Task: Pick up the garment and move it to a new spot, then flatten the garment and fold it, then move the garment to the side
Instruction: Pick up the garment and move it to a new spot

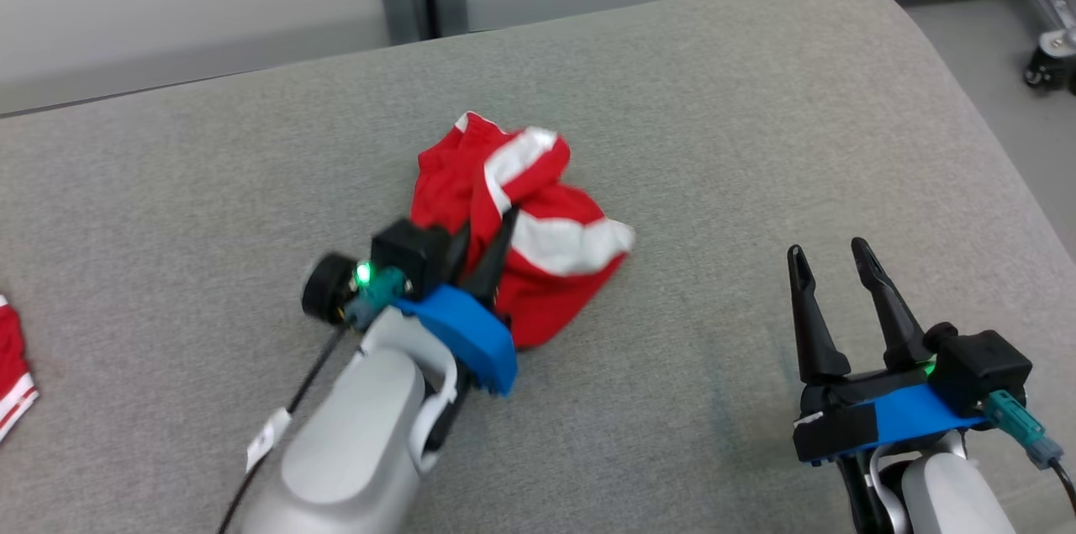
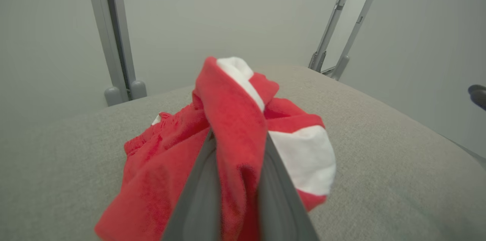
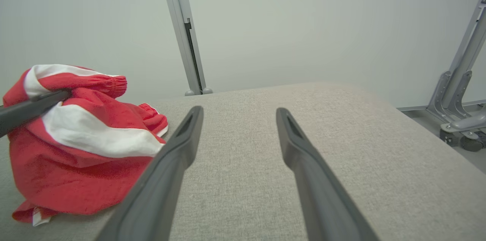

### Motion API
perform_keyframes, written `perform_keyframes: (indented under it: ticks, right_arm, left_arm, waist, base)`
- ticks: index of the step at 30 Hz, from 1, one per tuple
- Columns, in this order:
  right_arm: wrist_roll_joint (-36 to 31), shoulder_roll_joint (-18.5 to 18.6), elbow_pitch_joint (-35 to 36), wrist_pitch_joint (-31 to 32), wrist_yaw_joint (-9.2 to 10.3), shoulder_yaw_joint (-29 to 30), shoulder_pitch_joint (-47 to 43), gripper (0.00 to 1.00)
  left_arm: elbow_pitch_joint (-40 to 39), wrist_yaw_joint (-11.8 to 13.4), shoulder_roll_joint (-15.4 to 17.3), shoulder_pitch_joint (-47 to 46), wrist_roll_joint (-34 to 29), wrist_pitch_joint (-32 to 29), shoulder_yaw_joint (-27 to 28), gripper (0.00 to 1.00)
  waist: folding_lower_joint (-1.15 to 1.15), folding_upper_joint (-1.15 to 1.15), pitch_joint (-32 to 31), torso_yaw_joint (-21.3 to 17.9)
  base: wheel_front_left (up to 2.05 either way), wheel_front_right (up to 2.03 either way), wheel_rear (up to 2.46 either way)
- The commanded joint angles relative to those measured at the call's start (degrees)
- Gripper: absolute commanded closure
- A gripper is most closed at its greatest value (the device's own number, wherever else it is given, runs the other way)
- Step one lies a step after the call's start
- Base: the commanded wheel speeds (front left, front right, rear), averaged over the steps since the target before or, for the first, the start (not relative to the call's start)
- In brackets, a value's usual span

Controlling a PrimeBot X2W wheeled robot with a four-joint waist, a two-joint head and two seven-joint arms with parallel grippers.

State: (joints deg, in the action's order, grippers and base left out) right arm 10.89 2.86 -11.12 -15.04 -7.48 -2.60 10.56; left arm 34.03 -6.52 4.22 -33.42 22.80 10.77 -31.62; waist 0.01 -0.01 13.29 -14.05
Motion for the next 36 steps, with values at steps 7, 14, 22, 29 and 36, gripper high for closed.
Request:
perform_keyframes:
  ticks: [7, 14, 22, 29, 36]
  right_arm:
    - [-0.8, 0.1, -0.8, -0.2, -0.03, -0.2, -0.1, 0.00]
    - [-1.4, 0.1, -1.2, -0.2, -0.03, 0.5, -2.5, 0.00]
    - [-1.9, 0.1, -1.1, -0.2, -0.03, 1.8, -3.8, 0.00]
    - [-2.5, 0.1, -1.3, -0.2, -0.03, 2.9, -3.9, 0.00]
    - [-2.5, 0.1, -2.0, -0.2, -0.03, 3.3, -5.0, 0.00]
  left_arm:
    - [4.0, 0.0, -1.1, 1.6, 0.7, 3.5, -4.4, 0.00]
    - [-6.2, 3.2, -1.2, 1.6, -0.6, 4.4, 0.3, 0.00]
    - [-19.5, 4.2, 2.2, 9.8, -5.8, 4.4, 13.4, 0.00]
    - [-25.5, 5.7, 4.7, 18.1, -13.3, 4.4, 21.7, 0.00]
    - [-27.3, 4.7, 3.1, 25.4, -14.7, 4.4, 28.3, 0.00]
  waist:
    - [-0.01, 0.01, -1.5, 2.9]
    - [-0.01, 0.01, -4.3, 7.6]
    - [-0.01, 0.01, -5.2, 13.2]
    - [-0.01, 0.01, -5.6, 16.2]
    - [-0.01, 0.01, -6.6, 17.1]
  base:
    - [0.00, 0.00, 0.00]
    - [0.00, 0.00, 0.00]
    - [0.00, 0.00, 0.00]
    - [0.00, 0.00, 0.00]
    - [0.00, 0.00, 0.00]
